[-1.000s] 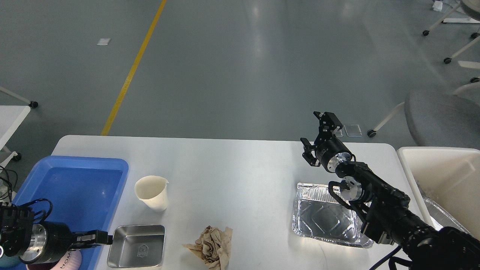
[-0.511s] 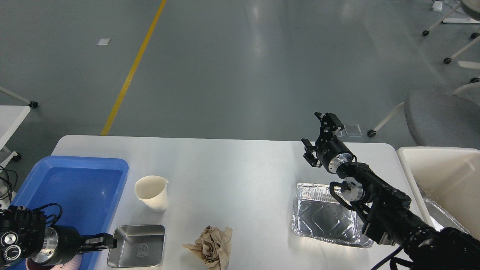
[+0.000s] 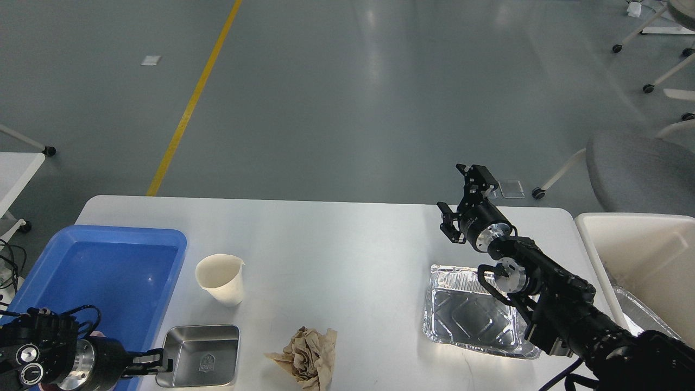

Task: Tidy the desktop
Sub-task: 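Lift the steel tray with the left gripper over the blue bin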

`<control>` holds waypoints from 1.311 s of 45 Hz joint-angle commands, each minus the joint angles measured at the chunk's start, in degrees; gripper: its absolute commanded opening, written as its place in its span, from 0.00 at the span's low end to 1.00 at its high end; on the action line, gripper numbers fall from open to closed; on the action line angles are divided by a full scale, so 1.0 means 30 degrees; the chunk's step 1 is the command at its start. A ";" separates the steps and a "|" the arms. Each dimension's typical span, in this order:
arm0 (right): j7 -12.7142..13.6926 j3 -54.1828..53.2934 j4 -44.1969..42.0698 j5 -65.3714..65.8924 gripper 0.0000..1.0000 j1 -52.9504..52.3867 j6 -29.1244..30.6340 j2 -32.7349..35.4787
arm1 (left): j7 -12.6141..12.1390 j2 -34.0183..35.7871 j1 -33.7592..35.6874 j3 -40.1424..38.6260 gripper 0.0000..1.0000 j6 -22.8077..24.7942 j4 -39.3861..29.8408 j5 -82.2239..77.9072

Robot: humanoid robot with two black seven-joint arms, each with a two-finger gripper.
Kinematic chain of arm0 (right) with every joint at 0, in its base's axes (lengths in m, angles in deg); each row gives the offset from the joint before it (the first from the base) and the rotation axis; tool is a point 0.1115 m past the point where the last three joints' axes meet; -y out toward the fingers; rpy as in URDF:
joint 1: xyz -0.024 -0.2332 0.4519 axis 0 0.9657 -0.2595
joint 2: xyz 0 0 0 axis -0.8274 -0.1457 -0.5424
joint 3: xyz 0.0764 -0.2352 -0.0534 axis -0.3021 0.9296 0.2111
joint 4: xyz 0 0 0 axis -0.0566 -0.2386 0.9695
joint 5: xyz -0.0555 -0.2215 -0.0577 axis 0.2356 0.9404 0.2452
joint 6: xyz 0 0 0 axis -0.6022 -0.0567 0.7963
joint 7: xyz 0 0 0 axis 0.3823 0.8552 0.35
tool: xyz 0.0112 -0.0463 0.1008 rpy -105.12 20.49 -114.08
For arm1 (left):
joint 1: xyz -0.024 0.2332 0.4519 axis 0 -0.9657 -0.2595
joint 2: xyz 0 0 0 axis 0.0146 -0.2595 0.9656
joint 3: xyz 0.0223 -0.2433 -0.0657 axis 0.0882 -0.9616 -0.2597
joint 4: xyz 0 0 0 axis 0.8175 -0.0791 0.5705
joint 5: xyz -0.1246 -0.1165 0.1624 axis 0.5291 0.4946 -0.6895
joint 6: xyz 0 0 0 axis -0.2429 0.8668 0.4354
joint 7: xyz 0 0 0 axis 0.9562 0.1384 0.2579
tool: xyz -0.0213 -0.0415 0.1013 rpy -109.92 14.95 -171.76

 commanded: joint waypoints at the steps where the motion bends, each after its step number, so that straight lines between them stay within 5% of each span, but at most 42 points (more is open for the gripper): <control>1: 0.0000 -0.0001 0.0001 0.0004 1.00 0.0034 0.0012 0.0002 | -0.0028 -0.0001 -0.0130 0.0000 0.06 0.0088 0.0018 0.0001; 4: 0.0000 -0.0001 0.0001 0.0004 1.00 0.0034 0.0012 0.0002 | 0.0001 -0.0001 -0.0189 0.0000 0.00 0.0117 0.0018 0.0001; 27: 0.0000 -0.0001 0.0001 0.0004 1.00 0.0122 -0.0017 0.0002 | 0.0352 0.0145 -0.0013 -0.0059 0.00 0.0468 -0.0304 -0.0087; 52: 0.0000 -0.0030 0.0001 0.0033 1.00 0.0064 -0.0017 -0.0027 | 0.0586 0.4450 0.2799 -0.1873 0.00 0.5681 -0.3995 0.0089; 59: 0.0000 -0.0030 0.0001 0.0063 1.00 0.0034 -0.0017 -0.0027 | 0.2343 0.6003 0.2829 -0.4421 0.00 0.7820 -0.4551 0.0264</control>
